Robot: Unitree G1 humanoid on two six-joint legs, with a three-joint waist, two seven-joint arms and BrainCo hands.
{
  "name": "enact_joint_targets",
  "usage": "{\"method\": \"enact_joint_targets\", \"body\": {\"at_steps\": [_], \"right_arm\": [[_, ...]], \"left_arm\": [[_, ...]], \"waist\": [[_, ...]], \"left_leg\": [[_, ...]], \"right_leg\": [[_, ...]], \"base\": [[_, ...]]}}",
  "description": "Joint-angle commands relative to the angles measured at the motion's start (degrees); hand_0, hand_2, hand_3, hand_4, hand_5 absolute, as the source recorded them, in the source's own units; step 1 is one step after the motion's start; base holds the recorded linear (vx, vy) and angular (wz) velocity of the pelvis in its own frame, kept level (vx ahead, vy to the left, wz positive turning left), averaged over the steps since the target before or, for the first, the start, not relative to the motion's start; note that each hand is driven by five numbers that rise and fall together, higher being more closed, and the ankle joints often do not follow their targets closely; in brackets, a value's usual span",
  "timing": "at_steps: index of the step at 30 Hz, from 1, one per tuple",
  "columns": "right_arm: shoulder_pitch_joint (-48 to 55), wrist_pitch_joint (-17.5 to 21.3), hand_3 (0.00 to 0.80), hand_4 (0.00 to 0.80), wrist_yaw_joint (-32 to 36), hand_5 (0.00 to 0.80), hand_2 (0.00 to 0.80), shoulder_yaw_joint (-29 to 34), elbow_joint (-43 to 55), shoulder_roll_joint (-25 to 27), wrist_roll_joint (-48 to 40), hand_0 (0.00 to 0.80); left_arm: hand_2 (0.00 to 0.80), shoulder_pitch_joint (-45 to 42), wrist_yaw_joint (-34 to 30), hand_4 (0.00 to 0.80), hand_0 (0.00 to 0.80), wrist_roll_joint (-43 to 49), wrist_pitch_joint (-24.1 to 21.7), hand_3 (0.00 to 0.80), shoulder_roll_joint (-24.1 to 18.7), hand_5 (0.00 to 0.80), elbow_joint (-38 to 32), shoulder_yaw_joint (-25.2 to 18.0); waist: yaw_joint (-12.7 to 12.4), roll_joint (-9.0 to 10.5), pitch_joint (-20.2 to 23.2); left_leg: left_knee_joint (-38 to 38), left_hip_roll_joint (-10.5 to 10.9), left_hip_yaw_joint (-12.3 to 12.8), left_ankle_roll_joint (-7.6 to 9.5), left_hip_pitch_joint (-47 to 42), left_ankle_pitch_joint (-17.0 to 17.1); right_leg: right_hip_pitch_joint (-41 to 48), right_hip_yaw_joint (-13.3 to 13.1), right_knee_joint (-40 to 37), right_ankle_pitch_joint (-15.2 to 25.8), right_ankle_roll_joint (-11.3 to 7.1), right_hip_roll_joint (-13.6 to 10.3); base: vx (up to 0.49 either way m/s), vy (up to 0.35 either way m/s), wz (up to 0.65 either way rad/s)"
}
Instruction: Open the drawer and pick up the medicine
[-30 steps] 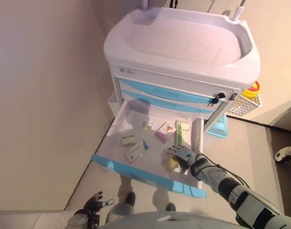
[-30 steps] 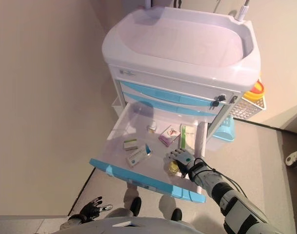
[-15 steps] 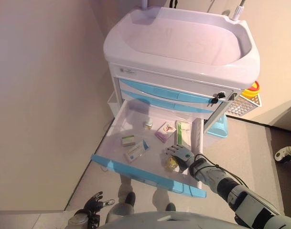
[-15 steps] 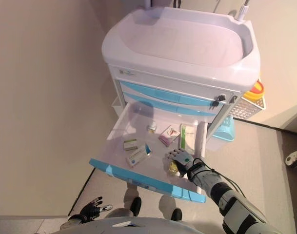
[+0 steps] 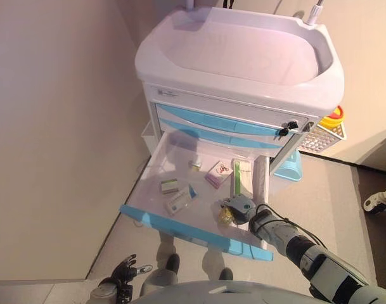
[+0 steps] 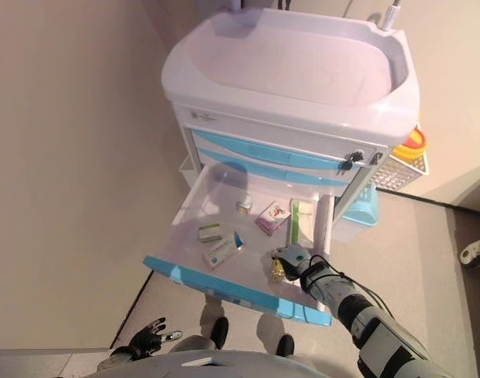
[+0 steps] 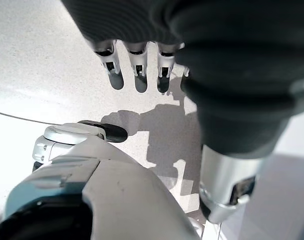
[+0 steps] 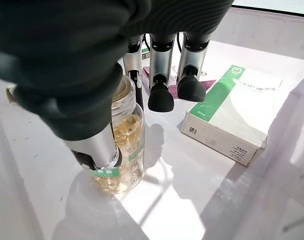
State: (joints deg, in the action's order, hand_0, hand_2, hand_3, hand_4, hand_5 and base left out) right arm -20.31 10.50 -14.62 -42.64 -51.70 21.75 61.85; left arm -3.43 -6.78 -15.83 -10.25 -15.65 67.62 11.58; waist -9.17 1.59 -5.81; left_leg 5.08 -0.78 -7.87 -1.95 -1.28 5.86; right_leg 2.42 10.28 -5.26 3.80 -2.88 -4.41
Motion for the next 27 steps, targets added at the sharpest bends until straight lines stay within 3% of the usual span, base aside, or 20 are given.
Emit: {"method": "enact_joint_targets", "body": {"at_steps": [1, 5, 9, 12, 19, 20, 23, 27], "right_arm": [[-3.32, 0.40, 0.800, 0.800, -0.79, 0.800, 0.800, -0.86, 0.57, 0.34, -1.42, 0.800], [-3.53, 1.13, 0.800, 0.800, 0.00, 0.800, 0.800, -0.70, 2.74, 1.67, -1.66, 0.800], [-4.18, 1.93, 0.800, 0.800, 7.24, 0.800, 0.800, 0.14, 12.10, 5.33, -6.75, 0.800], [-3.70, 1.62, 0.800, 0.800, 18.42, 0.800, 0.800, 2.96, 26.44, 12.30, -18.18, 0.800], [-2.89, 0.26, 0.800, 0.800, 34.49, 0.800, 0.800, 14.81, 44.16, 21.70, -41.81, 0.800], [-2.95, -0.53, 0.800, 0.800, 36.29, 0.800, 0.800, 16.20, 45.73, 22.32, -45.91, 0.800], [-3.98, -7.60, 0.800, 0.800, 41.44, 0.800, 0.800, 22.44, 50.83, 22.37, -64.83, 0.800], [-7.31, -8.71, 0.800, 0.800, 39.99, 0.800, 0.800, 28.09, 51.30, 19.29, -79.56, 0.800]], "left_arm": [[0.000, 2.99, -0.11, 0.000, 0.000, -0.09, -2.27, 0.000, 0.40, 0.000, 2.58, 1.94], [0.000, 2.78, -0.27, 0.000, 0.000, -0.30, -2.09, 0.000, 0.32, 0.000, 2.18, 1.71], [0.000, 2.45, -0.48, 0.000, 0.000, -0.47, -1.46, 0.000, -0.30, 0.000, 1.28, 0.51], [0.000, 1.64, -0.67, 0.000, 0.000, -1.56, -0.73, 0.000, -1.33, 0.000, -0.07, -0.98], [0.000, 0.38, -1.04, 0.000, 0.000, -2.98, -0.65, 0.000, -1.94, 0.000, -0.78, -3.31], [0.000, 0.23, -1.12, 0.000, 0.000, -3.02, -0.70, 0.000, -1.98, 0.000, -0.74, -3.53], [0.000, 0.17, -1.41, 0.000, 0.000, -3.39, -0.63, 0.000, -2.26, 0.000, -0.15, -3.96], [0.000, 0.22, -1.41, 0.000, 0.000, -3.48, -0.31, 0.000, -2.15, 0.000, 0.68, -3.62]], "waist": [[-1.19, 1.09, -1.59], [-1.02, 1.17, -1.54], [-0.34, 1.64, -1.72], [1.02, 2.41, -2.01], [3.29, 3.51, -1.96], [3.48, 3.62, -1.92], [4.23, 3.96, -1.70], [4.53, 4.15, -1.28]], "left_leg": [[-0.22, 3.48, 0.51, 3.23, -0.26, -4.13], [-0.16, 3.45, 0.51, 3.19, -0.40, -4.12], [-0.13, 3.30, 0.88, 3.13, -0.56, -4.08], [-0.08, 3.04, 1.56, 3.00, -0.80, -4.16], [-0.08, 2.55, 2.77, 2.97, -1.37, -4.44], [-0.08, 2.49, 2.89, 2.96, -1.44, -4.50], [-0.08, 2.32, 3.25, 2.89, -1.78, -4.63], [-0.08, 2.22, 3.54, 2.83, -2.29, -5.03]], "right_leg": [[-0.42, -0.21, 3.93, -0.88, -2.04, -1.98], [-0.29, -0.28, 3.85, -0.81, -2.02, -1.91], [-0.29, -0.65, 3.95, -0.69, -2.04, -1.78], [-0.33, -1.39, 4.03, -0.47, -2.11, -1.60], [-0.31, -2.97, 4.39, -0.44, -2.13, -1.20], [-0.29, -3.12, 4.40, -0.47, -2.12, -1.17], [-0.11, -3.56, 4.50, -0.53, -2.02, -1.10], [0.33, -3.95, 4.50, -0.79, -1.92, -0.95]], "base": [[0.000, 0.000, 0.00], [0.000, 0.000, 0.00], [0.000, 0.000, 0.00], [0.000, 0.000, 0.00], [0.001, 0.015, -0.05], [0.009, 0.012, -0.12], [0.017, 0.012, -0.14], [0.020, 0.005, -0.04]]}}
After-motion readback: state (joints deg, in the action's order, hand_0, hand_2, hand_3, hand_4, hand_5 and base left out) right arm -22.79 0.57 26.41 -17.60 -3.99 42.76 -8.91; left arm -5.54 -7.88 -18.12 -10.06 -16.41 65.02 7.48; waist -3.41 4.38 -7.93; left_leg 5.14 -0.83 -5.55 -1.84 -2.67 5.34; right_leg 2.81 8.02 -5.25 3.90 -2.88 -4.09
